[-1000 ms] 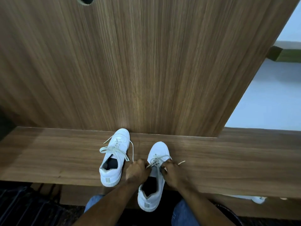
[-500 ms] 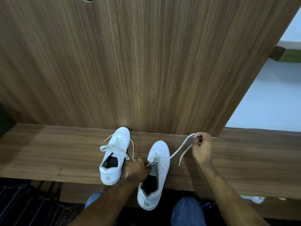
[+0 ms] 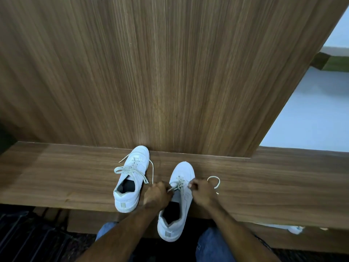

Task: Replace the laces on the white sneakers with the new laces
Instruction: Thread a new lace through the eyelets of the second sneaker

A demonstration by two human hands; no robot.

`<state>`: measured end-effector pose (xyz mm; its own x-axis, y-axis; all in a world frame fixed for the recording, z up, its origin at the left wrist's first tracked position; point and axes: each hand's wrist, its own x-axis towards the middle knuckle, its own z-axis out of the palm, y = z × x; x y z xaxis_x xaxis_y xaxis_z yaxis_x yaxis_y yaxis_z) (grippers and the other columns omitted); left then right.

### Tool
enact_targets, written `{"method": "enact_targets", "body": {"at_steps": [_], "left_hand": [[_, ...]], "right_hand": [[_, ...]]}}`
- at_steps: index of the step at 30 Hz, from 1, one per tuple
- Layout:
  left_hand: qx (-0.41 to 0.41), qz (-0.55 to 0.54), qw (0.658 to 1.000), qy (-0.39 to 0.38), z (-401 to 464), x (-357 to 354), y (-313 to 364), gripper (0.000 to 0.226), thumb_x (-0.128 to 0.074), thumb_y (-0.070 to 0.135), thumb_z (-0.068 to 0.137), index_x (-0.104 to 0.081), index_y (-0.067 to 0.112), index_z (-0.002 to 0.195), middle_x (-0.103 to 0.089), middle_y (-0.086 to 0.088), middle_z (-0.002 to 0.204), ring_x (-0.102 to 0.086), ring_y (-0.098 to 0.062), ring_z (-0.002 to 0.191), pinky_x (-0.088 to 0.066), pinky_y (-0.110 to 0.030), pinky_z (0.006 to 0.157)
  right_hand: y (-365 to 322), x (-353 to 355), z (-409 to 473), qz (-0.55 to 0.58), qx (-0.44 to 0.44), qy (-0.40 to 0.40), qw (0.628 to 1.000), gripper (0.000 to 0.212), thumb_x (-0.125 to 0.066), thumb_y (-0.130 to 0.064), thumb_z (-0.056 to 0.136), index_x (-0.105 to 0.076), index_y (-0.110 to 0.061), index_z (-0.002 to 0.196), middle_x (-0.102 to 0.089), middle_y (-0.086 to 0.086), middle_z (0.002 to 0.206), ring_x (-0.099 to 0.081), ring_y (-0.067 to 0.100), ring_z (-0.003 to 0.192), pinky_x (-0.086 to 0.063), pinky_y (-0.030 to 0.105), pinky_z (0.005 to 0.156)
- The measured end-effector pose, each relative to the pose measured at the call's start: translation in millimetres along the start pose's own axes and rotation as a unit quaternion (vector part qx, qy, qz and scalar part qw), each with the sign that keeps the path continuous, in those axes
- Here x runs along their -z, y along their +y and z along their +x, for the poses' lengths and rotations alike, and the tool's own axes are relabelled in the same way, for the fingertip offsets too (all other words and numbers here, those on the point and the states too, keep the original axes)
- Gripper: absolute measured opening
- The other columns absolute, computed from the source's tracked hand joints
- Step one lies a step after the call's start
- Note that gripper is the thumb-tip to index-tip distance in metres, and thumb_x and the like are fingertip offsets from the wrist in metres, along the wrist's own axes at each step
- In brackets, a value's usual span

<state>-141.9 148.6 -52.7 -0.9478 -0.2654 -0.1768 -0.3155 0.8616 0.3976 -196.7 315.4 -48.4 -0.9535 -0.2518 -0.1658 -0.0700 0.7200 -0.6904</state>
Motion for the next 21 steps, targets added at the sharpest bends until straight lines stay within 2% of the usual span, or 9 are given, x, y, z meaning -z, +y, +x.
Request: {"method": "enact_targets", "body": {"at_steps": [3,5,8,10,12,14,16,18,21], "left_hand": [[-0.001,-0.008,1.000,0.000,-1.5,1.3,0.6,0.024,-0.056,0.041,0.088,-0.069,0.025,0.101,-0.070,-0.005,0.101,-0.064,-0.028,0.099,-0.047,-0.032,0.078],[-0.002,-0.004,1.000,-0.002,-1.9,2.0,1.2,0.025,-0.056,0.043,0.088,-0.069,0.025,0.099,-0.070,-0.004,0.101,-0.064,-0.027,0.099,-0.047,-0.031,0.080],[0.008,-0.048,0.998,-0.028,-0.8,6.3,0.3,0.026,-0.057,0.046,0.086,-0.070,0.024,0.086,-0.070,0.000,0.090,-0.065,-0.023,0.092,-0.045,-0.028,0.075],[0.020,-0.129,0.989,-0.064,3.8,5.2,-7.4,0.034,-0.057,0.048,0.086,-0.064,0.021,0.066,-0.065,0.002,0.071,-0.064,-0.019,0.079,-0.044,-0.027,0.068],[0.019,-0.169,0.982,-0.078,8.7,4.9,-16.1,0.037,-0.056,0.048,0.084,-0.063,0.023,0.057,-0.065,0.000,0.068,-0.064,-0.020,0.078,-0.047,-0.032,0.074],[-0.017,-0.139,0.986,-0.088,12.9,3.9,-23.0,0.034,-0.049,0.050,0.072,-0.073,0.026,0.071,-0.073,-0.004,0.085,-0.067,-0.021,0.089,-0.051,-0.037,0.083],[-0.046,-0.088,0.990,-0.095,15.7,4.6,-24.7,0.054,-0.041,0.055,0.063,-0.077,0.025,0.090,-0.074,-0.001,0.098,-0.067,-0.019,0.096,-0.051,-0.036,0.086],[-0.047,-0.041,0.994,-0.093,17.9,2.6,-25.4,0.053,-0.039,0.056,0.066,-0.075,0.027,0.093,-0.073,0.002,0.101,-0.067,-0.019,0.096,-0.052,-0.035,0.085],[-0.067,0.031,0.993,-0.089,15.3,7.0,-17.3,0.045,-0.040,0.054,0.079,-0.068,0.024,0.097,-0.069,0.001,0.107,-0.064,-0.023,0.102,-0.051,-0.035,0.087]], "right_hand": [[-7.3,32.2,11.9,0.136,-0.021,0.122,0.983,0.023,-0.054,-0.006,0.086,-0.061,-0.022,0.070,-0.068,-0.007,0.078,-0.063,0.015,0.080,-0.046,0.031,0.077],[-2.1,45.5,17.3,0.143,-0.020,0.162,0.976,0.021,-0.056,-0.008,0.088,-0.061,-0.021,0.071,-0.067,-0.003,0.076,-0.063,0.019,0.079,-0.046,0.031,0.074],[13.7,44.2,12.9,0.009,-0.032,0.120,0.992,0.020,-0.055,-0.012,0.086,-0.062,-0.029,0.093,-0.068,-0.002,0.099,-0.064,0.028,0.095,-0.049,0.036,0.082],[23.3,32.4,4.1,-0.136,-0.011,0.078,0.988,0.044,-0.056,-0.020,0.086,-0.052,-0.032,0.128,-0.060,-0.003,0.123,-0.060,0.029,0.110,-0.047,0.037,0.094],[28.3,16.9,-3.2,-0.200,0.049,0.049,0.977,0.053,-0.055,-0.025,0.085,-0.046,-0.032,0.138,-0.051,-0.005,0.135,-0.054,0.024,0.120,-0.042,0.034,0.101],[25.1,0.9,-9.1,-0.210,0.094,-0.008,0.973,0.045,-0.052,-0.030,0.088,-0.051,-0.033,0.133,-0.049,-0.007,0.136,-0.051,0.020,0.123,-0.039,0.032,0.102],[17.6,-10.9,-14.3,-0.200,0.097,-0.040,0.974,0.029,-0.049,-0.034,0.092,-0.060,-0.028,0.118,-0.058,-0.007,0.126,-0.056,0.021,0.116,-0.041,0.031,0.094],[11.4,-18.6,-17.3,-0.194,0.091,-0.024,0.976,0.023,-0.046,-0.034,0.094,-0.063,-0.024,0.106,-0.063,-0.003,0.115,-0.060,0.023,0.107,-0.043,0.030,0.085],[7.5,-20.0,-19.0,-0.200,0.069,0.001,0.977,0.024,-0.045,-0.032,0.094,-0.065,-0.025,0.104,-0.067,-0.002,0.110,-0.062,0.023,0.103,-0.044,0.031,0.084]]}}
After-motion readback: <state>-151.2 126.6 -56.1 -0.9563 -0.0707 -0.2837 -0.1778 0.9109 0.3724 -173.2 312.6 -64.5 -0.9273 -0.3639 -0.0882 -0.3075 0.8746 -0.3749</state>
